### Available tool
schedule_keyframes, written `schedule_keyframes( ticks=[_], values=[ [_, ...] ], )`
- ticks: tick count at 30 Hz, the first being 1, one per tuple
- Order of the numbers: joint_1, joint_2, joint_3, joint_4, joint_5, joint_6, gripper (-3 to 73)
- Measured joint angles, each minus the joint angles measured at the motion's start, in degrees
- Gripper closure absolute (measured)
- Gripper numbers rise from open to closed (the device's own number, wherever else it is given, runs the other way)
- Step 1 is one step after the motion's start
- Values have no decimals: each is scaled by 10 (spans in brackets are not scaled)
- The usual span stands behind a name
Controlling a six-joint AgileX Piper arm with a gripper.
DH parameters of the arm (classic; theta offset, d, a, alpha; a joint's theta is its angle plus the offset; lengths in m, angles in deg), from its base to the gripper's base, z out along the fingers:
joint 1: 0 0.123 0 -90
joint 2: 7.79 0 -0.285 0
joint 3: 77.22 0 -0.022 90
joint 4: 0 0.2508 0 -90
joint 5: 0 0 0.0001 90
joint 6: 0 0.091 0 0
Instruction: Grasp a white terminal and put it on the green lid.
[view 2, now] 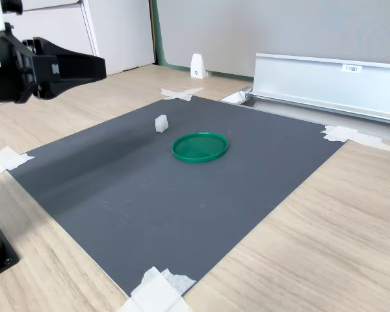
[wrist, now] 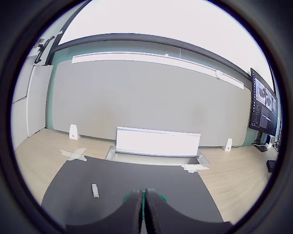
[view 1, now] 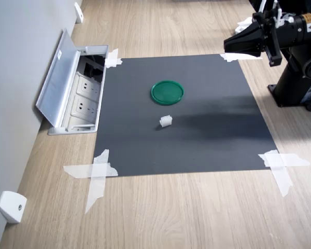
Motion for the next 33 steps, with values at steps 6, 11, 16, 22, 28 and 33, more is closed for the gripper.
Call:
schedule_keyframes(
  ticks=[6,11,16,22,28,33],
  values=[
    [0,0,0,0,0,0,703],
    [0,0,0,0,0,0,703],
    [0,0,0,5,0,2,703],
    [0,0,0,8,0,3,703],
    [0,0,0,8,0,3,703],
    [0,0,-13,8,4,3,703]
  ],
)
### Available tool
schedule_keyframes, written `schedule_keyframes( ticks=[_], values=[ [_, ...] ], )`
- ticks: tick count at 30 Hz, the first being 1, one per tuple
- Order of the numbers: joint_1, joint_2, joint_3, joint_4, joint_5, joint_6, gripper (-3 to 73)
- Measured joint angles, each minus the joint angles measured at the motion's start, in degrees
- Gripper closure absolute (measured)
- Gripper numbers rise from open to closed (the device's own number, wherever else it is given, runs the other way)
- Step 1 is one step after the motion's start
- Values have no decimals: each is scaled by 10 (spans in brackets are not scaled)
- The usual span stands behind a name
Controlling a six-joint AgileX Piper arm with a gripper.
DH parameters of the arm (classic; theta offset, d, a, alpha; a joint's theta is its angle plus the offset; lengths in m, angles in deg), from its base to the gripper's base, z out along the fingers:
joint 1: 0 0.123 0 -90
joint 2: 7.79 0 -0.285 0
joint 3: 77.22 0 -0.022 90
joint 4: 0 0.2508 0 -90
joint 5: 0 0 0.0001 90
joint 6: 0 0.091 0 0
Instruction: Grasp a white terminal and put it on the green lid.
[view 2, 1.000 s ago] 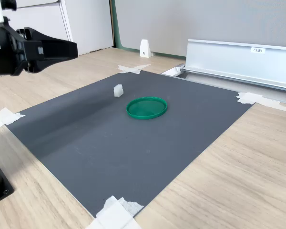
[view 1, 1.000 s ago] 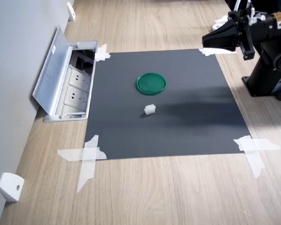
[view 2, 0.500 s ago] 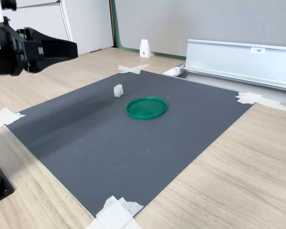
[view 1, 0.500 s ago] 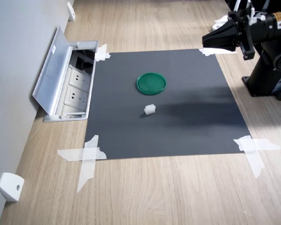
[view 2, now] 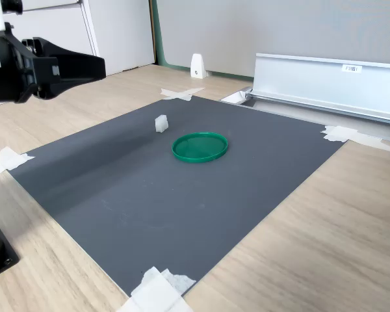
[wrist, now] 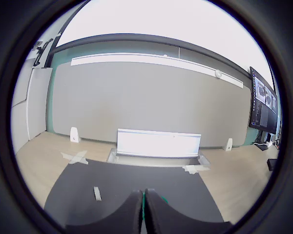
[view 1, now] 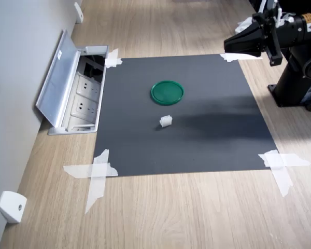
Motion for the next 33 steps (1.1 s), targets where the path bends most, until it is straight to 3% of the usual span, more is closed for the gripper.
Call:
schedule_keyframes(
  ticks=[9,19,21,29,33],
  values=[
    [0,194,-136,0,18,-3,703],
    [0,456,-322,0,280,-29,703],
    [0,500,-345,0,306,-29,703],
    [0,667,-413,-26,330,-31,696],
    [0,728,-456,-24,343,-51,624]
  ],
)
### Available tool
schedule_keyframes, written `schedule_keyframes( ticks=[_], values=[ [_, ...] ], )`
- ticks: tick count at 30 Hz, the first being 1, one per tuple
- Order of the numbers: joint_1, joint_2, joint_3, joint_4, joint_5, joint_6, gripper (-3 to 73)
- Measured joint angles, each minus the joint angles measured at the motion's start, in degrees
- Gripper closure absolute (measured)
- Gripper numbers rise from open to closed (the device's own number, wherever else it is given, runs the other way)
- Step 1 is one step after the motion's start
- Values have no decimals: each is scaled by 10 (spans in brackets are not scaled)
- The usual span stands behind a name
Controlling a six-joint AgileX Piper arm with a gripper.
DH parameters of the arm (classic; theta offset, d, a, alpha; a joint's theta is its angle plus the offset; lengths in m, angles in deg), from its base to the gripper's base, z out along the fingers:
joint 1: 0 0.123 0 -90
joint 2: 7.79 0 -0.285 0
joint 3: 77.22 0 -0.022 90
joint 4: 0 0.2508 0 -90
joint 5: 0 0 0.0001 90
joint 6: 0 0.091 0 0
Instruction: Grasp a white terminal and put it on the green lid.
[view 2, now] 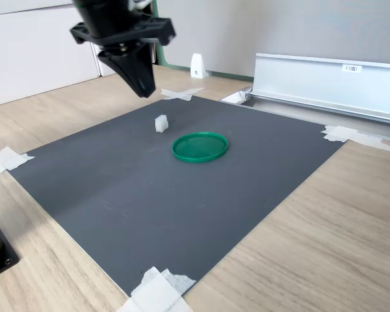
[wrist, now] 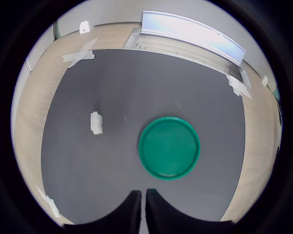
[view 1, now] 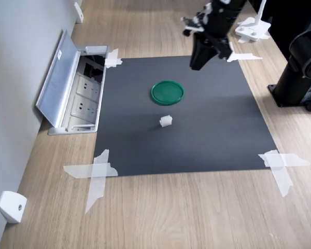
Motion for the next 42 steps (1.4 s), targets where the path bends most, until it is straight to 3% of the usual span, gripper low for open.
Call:
schedule_keyframes(
  ticks=[6,11,13,21,42],
  values=[
    [5,72,-63,5,33,-4,319],
    [58,95,-97,1,53,10,52],
    [86,103,-105,-2,58,28,3],
    [162,174,-111,-44,48,103,-29],
    [166,275,-166,-48,24,94,-29]
  ],
)
